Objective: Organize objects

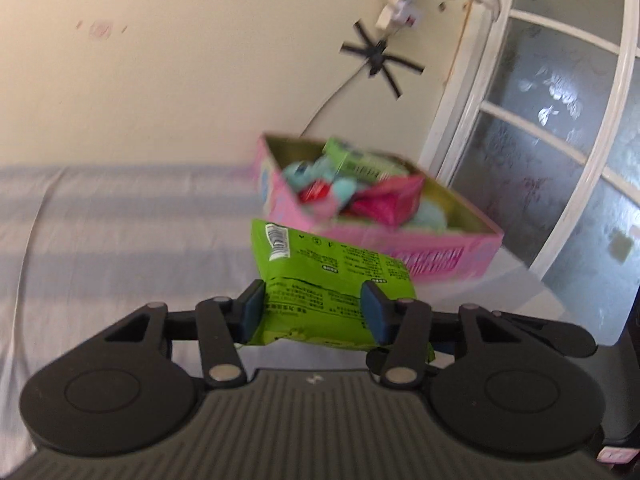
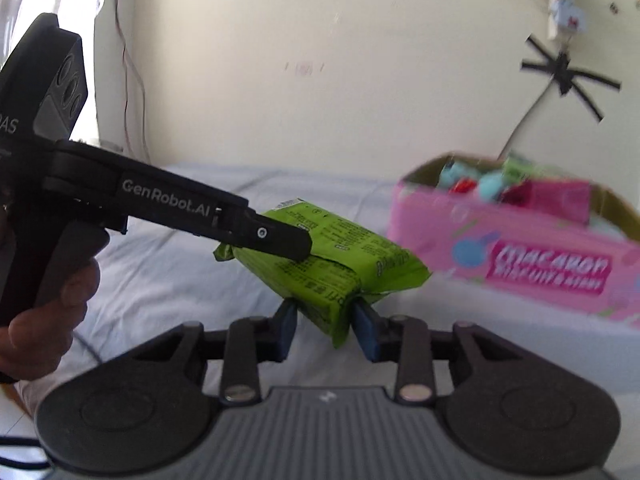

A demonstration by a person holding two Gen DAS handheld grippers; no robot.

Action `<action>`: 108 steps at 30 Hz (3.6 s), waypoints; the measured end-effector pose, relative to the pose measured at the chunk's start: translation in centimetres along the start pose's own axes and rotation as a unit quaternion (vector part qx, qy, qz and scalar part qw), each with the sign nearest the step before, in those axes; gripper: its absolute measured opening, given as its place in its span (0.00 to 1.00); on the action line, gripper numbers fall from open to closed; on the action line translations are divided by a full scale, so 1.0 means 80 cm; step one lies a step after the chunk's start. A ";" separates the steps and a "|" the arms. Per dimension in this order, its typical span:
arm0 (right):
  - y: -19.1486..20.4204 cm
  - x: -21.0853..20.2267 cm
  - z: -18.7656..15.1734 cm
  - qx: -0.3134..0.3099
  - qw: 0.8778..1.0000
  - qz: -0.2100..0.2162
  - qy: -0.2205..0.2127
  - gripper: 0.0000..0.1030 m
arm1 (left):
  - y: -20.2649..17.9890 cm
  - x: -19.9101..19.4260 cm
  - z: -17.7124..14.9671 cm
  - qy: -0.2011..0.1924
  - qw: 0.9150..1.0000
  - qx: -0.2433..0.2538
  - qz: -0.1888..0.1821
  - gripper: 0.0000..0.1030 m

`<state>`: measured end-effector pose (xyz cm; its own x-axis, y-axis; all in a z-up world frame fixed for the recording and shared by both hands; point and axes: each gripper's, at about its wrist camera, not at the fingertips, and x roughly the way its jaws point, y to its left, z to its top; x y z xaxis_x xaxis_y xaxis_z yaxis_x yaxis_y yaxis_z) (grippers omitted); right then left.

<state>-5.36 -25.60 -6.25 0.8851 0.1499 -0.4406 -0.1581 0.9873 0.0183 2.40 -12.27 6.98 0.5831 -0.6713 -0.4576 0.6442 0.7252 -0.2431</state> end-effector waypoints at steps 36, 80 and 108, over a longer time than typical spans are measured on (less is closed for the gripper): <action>-0.200 -0.073 0.089 0.225 0.969 -0.058 -0.084 0.51 | -0.069 0.072 0.044 0.025 0.986 0.056 0.155 0.61; -0.060 -0.168 0.062 0.249 0.961 -0.061 -0.108 0.80 | -0.055 -0.060 -0.047 -0.012 0.968 0.029 0.249 1.00; -0.071 -0.172 0.055 0.260 0.957 -0.067 -0.108 0.82 | -0.062 -0.063 -0.048 -0.009 0.967 0.043 0.250 1.00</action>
<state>-14.73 -33.04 3.67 0.9609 -0.0289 -0.2752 0.1538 0.8826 0.4442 -5.64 -11.93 7.25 0.8398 -0.2433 -0.4853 0.3179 0.9450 0.0764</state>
